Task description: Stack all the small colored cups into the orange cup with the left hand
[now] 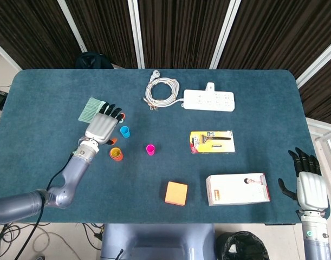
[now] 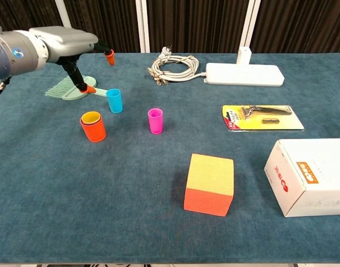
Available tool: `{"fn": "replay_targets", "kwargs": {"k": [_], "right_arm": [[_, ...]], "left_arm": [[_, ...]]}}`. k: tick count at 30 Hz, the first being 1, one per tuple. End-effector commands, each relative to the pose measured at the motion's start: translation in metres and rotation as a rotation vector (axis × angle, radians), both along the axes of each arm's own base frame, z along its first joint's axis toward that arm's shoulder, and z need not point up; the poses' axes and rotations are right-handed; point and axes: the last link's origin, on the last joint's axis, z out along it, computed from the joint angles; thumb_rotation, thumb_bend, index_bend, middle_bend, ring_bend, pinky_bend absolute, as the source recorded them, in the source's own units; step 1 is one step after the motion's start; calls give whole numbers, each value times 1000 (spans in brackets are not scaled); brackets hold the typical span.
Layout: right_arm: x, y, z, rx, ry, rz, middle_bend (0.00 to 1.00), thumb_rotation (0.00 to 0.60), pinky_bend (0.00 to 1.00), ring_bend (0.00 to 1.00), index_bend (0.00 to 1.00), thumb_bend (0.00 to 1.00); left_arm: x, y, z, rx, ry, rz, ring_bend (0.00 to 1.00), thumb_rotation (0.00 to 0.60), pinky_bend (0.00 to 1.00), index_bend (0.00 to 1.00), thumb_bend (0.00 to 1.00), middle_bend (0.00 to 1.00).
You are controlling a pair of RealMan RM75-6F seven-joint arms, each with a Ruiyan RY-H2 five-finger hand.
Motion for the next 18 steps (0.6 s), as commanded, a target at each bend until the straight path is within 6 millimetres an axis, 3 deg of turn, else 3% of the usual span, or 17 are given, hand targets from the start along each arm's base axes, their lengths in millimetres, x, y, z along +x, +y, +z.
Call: {"fn": "replay_targets", "kwargs": {"k": [1, 10, 18], "right_arm": [[-1, 0, 0, -4, 4, -5, 73, 600, 48, 90, 129, 399], [-6, -3, 0, -9, 17, -26, 73, 600, 48, 90, 129, 398], [-8, -4, 1, -15, 18, -33, 73, 600, 48, 90, 129, 397]], "left_arm": [[-1, 5, -13, -21, 9, 7, 0, 600, 0, 272, 198, 103], [-5, 18, -35, -35, 17, 26, 0, 600, 0, 286, 198, 103], [-2, 22, -48, -42, 23, 7, 0, 600, 0, 364, 206, 130]]}}
